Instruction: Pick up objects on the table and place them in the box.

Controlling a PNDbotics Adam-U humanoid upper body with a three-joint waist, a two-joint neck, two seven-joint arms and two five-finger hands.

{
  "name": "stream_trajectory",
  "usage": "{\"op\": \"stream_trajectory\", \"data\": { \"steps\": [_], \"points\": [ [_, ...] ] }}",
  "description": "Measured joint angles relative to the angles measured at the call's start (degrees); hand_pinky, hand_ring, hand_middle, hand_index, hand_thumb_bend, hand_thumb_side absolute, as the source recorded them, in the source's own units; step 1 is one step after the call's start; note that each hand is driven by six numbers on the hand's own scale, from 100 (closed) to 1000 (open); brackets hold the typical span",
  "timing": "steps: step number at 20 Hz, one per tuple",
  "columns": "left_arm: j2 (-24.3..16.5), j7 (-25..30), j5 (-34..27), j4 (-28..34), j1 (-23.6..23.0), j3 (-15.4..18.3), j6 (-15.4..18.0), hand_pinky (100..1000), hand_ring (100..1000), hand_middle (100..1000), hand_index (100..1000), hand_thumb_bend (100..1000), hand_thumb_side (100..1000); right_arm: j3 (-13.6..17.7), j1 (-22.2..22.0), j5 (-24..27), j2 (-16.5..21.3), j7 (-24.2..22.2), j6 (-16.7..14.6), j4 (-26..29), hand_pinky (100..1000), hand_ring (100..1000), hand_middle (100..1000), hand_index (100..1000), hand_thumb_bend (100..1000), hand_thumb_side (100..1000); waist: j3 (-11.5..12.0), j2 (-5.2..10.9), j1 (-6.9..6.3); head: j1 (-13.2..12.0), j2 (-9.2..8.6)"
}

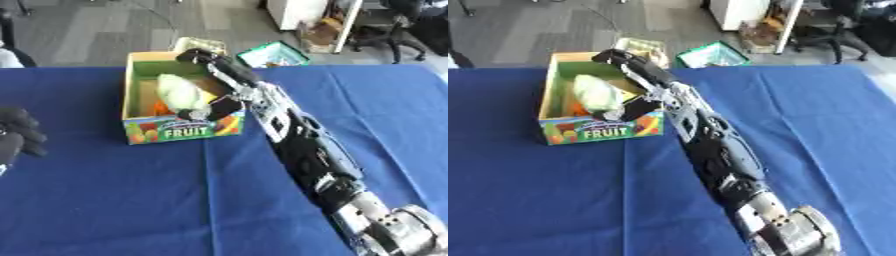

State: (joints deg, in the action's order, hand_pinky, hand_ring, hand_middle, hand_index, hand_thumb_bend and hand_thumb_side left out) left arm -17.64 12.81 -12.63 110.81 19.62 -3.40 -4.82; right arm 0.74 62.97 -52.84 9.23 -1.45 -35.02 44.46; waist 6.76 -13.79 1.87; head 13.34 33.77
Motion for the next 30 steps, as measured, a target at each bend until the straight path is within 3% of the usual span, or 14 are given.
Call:
{"op": "stream_trajectory", "data": {
  "steps": [6, 10, 13, 17, 20, 23, 26, 30],
  "points": [
    [0.0, -0.12, 0.02, 0.0, -0.15, 0.04, 0.01, 570, 622, 610, 727, 369, 371, 0.04, -0.53, 1.3, 0.6, 5.35, 2.11, 2.16, 940, 972, 864, 925, 552, 338, -0.88, 0.01, 0.02, -0.38, 0.0],
    [0.0, -0.55, 0.16, -0.02, -0.69, 0.19, 0.04, 570, 620, 610, 726, 370, 372, -0.15, -1.56, 6.94, 2.92, 7.26, 3.76, 5.19, 885, 908, 780, 869, 515, 240, -2.18, 0.04, 0.09, -1.32, 0.01],
    [-0.02, -1.0, 0.62, -0.04, -1.33, 0.76, 0.14, 570, 620, 609, 724, 372, 373, -1.18, -3.62, 15.65, 5.86, 6.2, 4.73, 9.26, 856, 877, 737, 845, 413, 189, -3.38, 0.17, 0.43, -2.42, 0.27],
    [-0.09, -1.81, 1.3, -0.1, -2.27, 1.59, 0.3, 569, 619, 607, 717, 373, 374, -3.41, -10.18, 34.01, 11.2, 0.26, 6.09, 19.44, 827, 830, 692, 818, 263, 192, -5.03, 0.48, 0.68, -4.32, 0.68],
    [-0.48, -2.41, 1.64, -0.46, -3.16, 2.17, 0.41, 570, 622, 607, 720, 372, 376, -3.9, -17.09, 48.54, 14.59, -6.05, 9.66, 29.17, 793, 789, 652, 798, 198, 227, -6.36, 0.75, 0.74, -5.71, 1.36],
    [-0.55, -2.84, 1.87, -0.75, -4.16, 2.59, 0.55, 572, 621, 606, 721, 370, 381, -3.03, -23.48, 59.68, 16.34, -12.02, 14.11, 37.52, 788, 776, 628, 786, 153, 248, -7.27, 1.17, 0.7, -7.12, 2.15],
    [-0.55, -3.18, 2.07, -0.94, -5.05, 2.95, 0.65, 574, 620, 604, 718, 370, 383, -1.17, -28.68, 66.35, 16.74, -15.35, 17.86, 43.48, 782, 763, 609, 769, 100, 278, -7.9, 1.46, 0.57, -8.53, 3.23],
    [-0.53, -3.56, 2.37, -1.15, -6.11, 3.55, 0.77, 574, 617, 598, 713, 369, 393, 0.73, -34.47, 70.1, 15.74, -17.26, 21.86, 48.97, 769, 746, 587, 755, 100, 306, -8.52, 1.74, 0.56, -10.86, 5.01]
  ]
}}
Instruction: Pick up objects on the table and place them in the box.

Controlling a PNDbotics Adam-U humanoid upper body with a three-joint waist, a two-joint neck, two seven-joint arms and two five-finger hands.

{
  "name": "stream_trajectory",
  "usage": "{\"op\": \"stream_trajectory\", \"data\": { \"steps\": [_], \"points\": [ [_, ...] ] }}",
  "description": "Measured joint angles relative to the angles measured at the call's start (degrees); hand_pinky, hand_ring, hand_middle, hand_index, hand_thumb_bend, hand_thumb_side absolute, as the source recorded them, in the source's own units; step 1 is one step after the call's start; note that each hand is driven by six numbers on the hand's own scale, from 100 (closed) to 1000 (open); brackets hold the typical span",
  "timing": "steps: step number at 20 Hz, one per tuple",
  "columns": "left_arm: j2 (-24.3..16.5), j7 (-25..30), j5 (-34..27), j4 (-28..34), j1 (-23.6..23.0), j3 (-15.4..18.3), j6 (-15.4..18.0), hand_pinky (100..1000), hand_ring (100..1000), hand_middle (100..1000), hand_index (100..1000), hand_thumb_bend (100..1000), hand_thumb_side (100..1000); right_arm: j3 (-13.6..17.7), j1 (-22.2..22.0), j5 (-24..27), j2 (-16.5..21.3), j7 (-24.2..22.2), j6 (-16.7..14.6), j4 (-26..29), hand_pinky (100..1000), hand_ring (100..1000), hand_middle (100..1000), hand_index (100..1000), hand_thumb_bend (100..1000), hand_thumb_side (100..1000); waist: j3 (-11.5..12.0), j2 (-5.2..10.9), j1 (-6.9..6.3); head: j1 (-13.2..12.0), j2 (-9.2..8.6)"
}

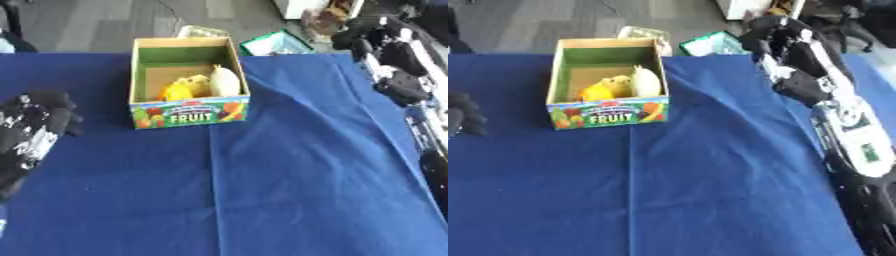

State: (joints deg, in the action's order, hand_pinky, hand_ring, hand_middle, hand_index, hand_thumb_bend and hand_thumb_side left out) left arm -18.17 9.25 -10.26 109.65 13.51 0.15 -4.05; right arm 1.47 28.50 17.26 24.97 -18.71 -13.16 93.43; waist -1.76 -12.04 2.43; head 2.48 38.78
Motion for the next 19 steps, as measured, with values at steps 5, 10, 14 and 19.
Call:
{"op": "stream_trajectory", "data": {
  "steps": [5, 10, 14, 19],
  "points": [
    [0.17, -0.26, 0.7, -0.39, -1.23, 0.58, -0.01, 566, 606, 589, 704, 369, 401, 1.46, -4.9, 0.6, -3.51, -0.98, 3.34, 3.89, 759, 730, 569, 743, 100, 309, -0.53, 0.12, 0.01, -3.2, 1.69],
    [0.63, -0.27, 1.16, -0.71, -2.02, 0.97, -0.02, 564, 600, 581, 695, 368, 407, 2.08, -7.64, -0.02, -6.36, -1.35, 5.36, 5.8, 751, 719, 559, 737, 100, 315, -0.79, 0.55, 0.17, -5.52, 2.53],
    [1.11, -0.28, 1.24, -1.0, -2.44, 1.14, -0.02, 562, 595, 575, 689, 367, 407, 2.39, -9.05, -0.29, -7.89, -1.5, 6.69, 6.52, 745, 705, 546, 730, 100, 321, -0.87, 0.66, 0.18, -6.51, 2.57],
    [1.23, -0.28, 1.24, -1.01, -2.54, 1.18, -0.03, 561, 592, 569, 680, 367, 412, 2.56, -9.75, -0.51, -8.68, -1.35, 7.78, 7.31, 742, 699, 540, 728, 100, 325, -1.0, 0.76, 0.22, -6.79, 2.72]
  ]
}}
